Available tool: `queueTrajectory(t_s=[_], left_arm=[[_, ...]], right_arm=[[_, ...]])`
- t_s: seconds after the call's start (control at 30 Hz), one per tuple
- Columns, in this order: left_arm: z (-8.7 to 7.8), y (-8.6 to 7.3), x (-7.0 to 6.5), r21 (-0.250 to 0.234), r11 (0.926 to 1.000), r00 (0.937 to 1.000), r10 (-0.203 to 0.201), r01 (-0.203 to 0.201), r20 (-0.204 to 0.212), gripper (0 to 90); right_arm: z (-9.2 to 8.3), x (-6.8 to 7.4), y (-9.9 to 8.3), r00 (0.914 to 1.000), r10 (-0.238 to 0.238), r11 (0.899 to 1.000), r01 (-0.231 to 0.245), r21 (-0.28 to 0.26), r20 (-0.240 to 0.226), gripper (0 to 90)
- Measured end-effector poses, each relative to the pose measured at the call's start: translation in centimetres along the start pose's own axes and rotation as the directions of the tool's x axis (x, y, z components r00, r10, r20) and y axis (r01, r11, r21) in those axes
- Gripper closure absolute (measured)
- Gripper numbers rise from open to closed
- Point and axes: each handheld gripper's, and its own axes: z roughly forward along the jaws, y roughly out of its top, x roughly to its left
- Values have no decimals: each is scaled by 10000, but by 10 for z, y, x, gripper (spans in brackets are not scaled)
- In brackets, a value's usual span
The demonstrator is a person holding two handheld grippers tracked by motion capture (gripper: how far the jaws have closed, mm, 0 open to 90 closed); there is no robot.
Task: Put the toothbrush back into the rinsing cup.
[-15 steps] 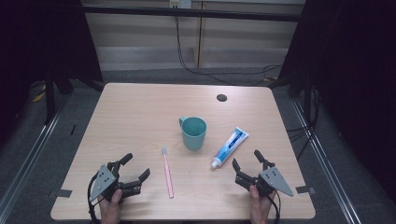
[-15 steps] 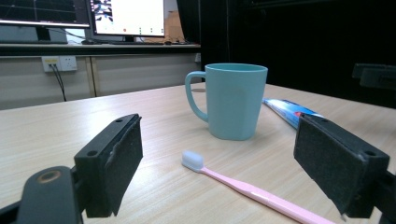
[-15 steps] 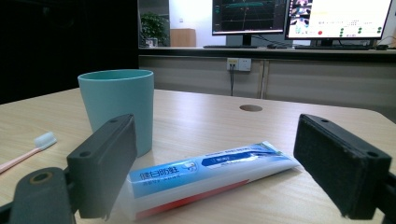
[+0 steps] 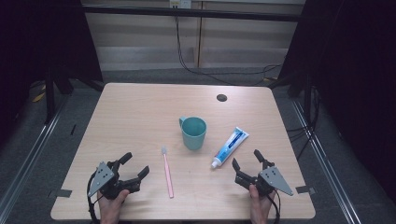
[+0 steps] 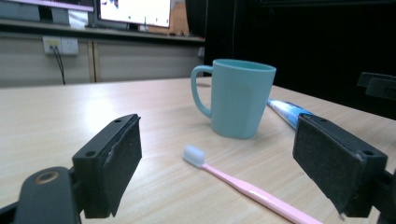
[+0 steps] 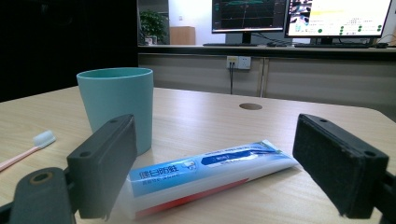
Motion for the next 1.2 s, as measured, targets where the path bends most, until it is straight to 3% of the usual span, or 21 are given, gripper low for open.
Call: queueTrajectory(t_s=[0.07,0.3,0.33,0.37,0.4,0.57,0.6,0.63,0.67,0.77,0.8,0.83,0.87,0.97,1.07,1.1,1.13,1.17,1.2], left_arm=[[1,2,0,397,9992,9999,31,-26,-120,157],[1,17,3,854,9958,9994,-309,320,-140,167],[2,21,2,1297,9913,9998,-214,219,-47,183],[2,21,2,1297,9913,9998,-214,219,-47,197],[3,23,1,1647,9862,9998,-179,168,49,197],[5,28,0,2220,9736,9972,-633,531,389,240],[6,33,-3,2668,9635,9971,-414,229,642,268],[6,33,-3,2668,9635,9971,-414,229,642,280],[7,38,-4,2834,9589,9962,-344,105,794,280],[7,40,-4,2863,9580,9931,-504,181,1059,295],[9,43,-5,3076,9514,9914,-553,164,1182,300],[9,43,-5,3076,9514,9914,-553,164,1182,304],[11,47,-5,3397,9404,9913,-586,151,1180,304],[12,51,-7,3550,9349,9893,-544,29,1352,318],[19,58,-10,3968,9179,9824,-708,-37,1729,334],[24,62,-12,4420,8967,9835,-567,-254,1716,343],[24,62,-12,4420,8967,9835,-567,-254,1716,334],[26,64,-13,4546,8904,9839,-593,-242,1685,334],[31,67,-14,4825,8759,9800,-903,-65,1771,333]], right_arm=[[0,0,0,10000,7,10000,-7,12,-11,148],[0,-1,0,10000,19,10000,-19,38,-34,142],[0,-1,0,9999,91,9999,-90,43,-65,142],[0,-1,0,9999,91,9999,-90,43,-65,142],[0,-2,0,9999,106,9999,-106,12,-68,143],[0,-1,0,9999,27,10000,-27,27,-98,142],[0,-1,0,9999,62,10000,-62,34,-93,142],[0,-1,0,10000,65,10000,-65,24,-71,143],[0,-1,0,10000,63,10000,-63,29,-74,142],[0,-1,0,10000,20,10000,-20,25,-84,143],[0,-1,0,10000,2,10000,-2,36,-48,143],[0,-1,0,10000,2,10000,-2,36,-48,143],[0,-1,0,10000,17,10000,-17,31,-73,143],[1,-1,0,10000,26,10000,-26,31,-74,143],[0,-1,0,9999,36,10000,-36,19,-111,144],[0,-1,0,9999,27,10000,-27,9,-97,143],[0,-1,0,9999,27,10000,-27,9,-97,143],[0,-1,0,9999,6,10000,-6,-17,-100,143],[0,-1,0,9999,0,10000,-1,-34,-120,142]])
